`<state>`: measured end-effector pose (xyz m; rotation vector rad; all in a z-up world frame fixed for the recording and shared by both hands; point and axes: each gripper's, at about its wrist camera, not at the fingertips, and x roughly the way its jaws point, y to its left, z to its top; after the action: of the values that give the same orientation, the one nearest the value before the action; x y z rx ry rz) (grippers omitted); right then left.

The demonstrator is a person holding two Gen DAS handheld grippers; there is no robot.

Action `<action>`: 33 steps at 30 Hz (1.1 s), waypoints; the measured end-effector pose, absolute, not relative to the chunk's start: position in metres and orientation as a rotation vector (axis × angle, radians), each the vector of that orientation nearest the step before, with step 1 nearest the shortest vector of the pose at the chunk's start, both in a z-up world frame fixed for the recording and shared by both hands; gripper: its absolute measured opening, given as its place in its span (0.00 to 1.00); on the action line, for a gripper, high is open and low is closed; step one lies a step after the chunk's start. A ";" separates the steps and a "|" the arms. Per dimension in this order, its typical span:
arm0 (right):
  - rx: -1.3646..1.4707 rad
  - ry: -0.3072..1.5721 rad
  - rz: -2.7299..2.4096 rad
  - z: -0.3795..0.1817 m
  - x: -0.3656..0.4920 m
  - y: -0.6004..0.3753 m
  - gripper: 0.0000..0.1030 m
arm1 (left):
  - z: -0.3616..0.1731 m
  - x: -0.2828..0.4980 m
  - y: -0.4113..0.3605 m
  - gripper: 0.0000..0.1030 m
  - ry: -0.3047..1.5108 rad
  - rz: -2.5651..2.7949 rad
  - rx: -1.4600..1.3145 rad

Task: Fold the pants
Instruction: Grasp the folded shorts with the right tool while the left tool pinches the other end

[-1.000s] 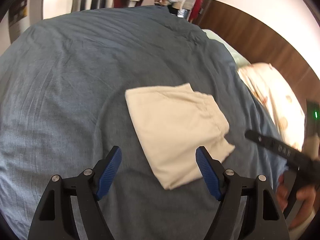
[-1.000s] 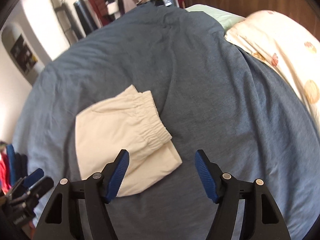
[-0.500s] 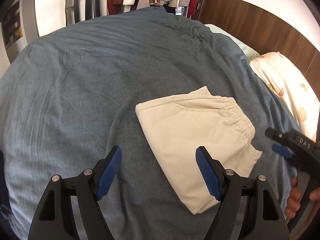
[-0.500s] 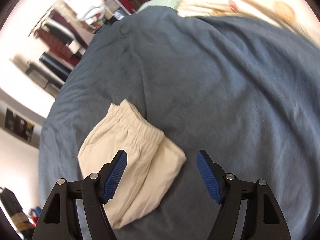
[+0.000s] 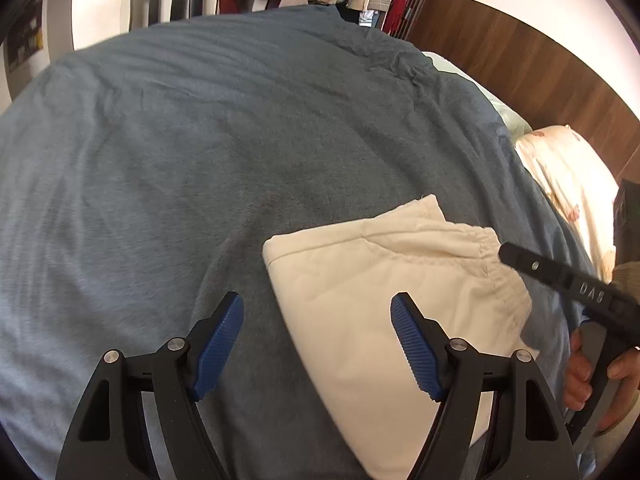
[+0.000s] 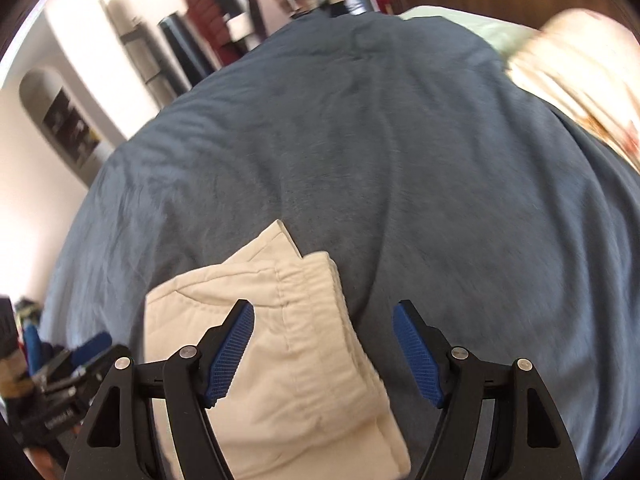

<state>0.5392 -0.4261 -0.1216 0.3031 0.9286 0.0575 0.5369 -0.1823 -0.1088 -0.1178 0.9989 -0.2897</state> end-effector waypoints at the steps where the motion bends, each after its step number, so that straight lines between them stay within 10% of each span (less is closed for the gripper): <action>1: 0.286 0.937 0.077 -0.124 0.545 -0.424 0.71 | -0.113 0.542 -0.183 0.72 1.007 -0.292 -0.121; 19: 0.192 1.058 0.252 -0.153 0.584 -0.415 0.66 | -0.161 0.578 -0.192 0.60 1.112 -0.372 -0.186; 26: 0.201 1.109 0.310 -0.169 0.589 -0.411 0.66 | -0.157 0.576 -0.196 0.19 1.109 -0.394 -0.147; 33: 0.370 1.144 0.370 -0.192 0.595 -0.422 0.67 | -0.138 0.558 -0.199 0.16 1.052 -0.358 -0.046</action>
<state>0.5955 -0.4225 -0.1921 0.3698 1.1443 0.3703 0.5582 -0.1994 -0.1384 -0.0464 1.0524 -0.3584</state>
